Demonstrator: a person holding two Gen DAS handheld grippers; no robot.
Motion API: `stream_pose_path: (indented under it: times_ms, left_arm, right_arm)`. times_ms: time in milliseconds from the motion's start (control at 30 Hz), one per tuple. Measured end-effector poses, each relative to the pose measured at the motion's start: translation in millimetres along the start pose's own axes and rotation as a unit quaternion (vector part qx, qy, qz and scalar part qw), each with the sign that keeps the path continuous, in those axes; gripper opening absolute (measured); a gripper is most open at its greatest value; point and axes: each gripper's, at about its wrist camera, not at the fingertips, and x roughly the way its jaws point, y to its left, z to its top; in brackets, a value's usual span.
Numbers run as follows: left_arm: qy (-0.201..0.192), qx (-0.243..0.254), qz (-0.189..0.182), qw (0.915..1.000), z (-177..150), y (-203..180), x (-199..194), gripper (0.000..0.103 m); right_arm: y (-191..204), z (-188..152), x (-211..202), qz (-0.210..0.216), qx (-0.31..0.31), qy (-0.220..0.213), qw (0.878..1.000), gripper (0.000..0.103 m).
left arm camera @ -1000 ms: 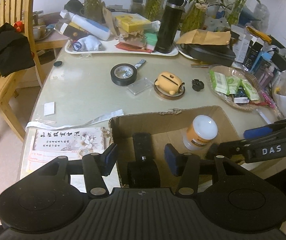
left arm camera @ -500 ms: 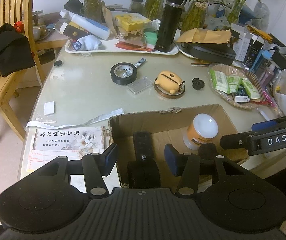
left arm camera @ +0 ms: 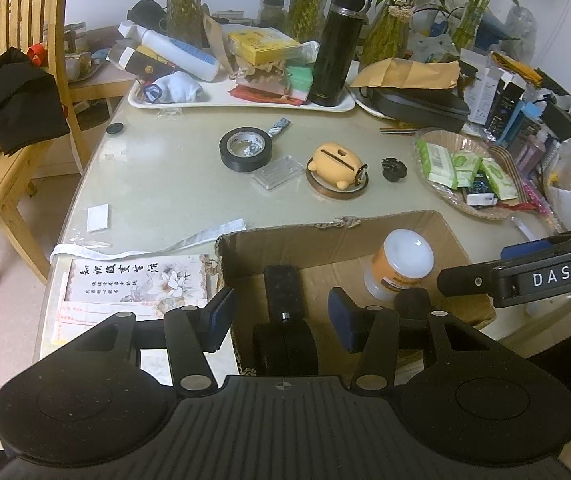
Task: Organize rigid objects
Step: 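Move both grippers out of the box toward the objects on the table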
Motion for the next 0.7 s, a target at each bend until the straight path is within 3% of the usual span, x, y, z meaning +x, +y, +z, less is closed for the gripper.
stream_pose_path:
  times_ms: [233, 333, 433, 700]
  left_arm:
    - [0.004, -0.006, 0.003, 1.0, 0, 3, 1, 0.051]
    - [0.005, -0.008, 0.005, 0.9999, 1, 3, 2, 0.056]
    - [0.003, -0.009, 0.006, 0.9999, 2, 4, 1, 0.068]
    - [-0.002, -0.014, 0.018, 0.9997, 6, 3, 2, 0.069]
  right_arm:
    - [-2, 2, -1, -0.004, 0.003, -0.002, 1.0, 0.103]
    - [-5, 4, -1, -0.007, 0.01, -0.004, 1.0, 0.103]
    - [-10, 6, -2, -0.006, 0.021, -0.008, 1.0, 0.103]
    - [-27, 22, -5, 0.003, 0.055, -0.036, 0.998, 0.103]
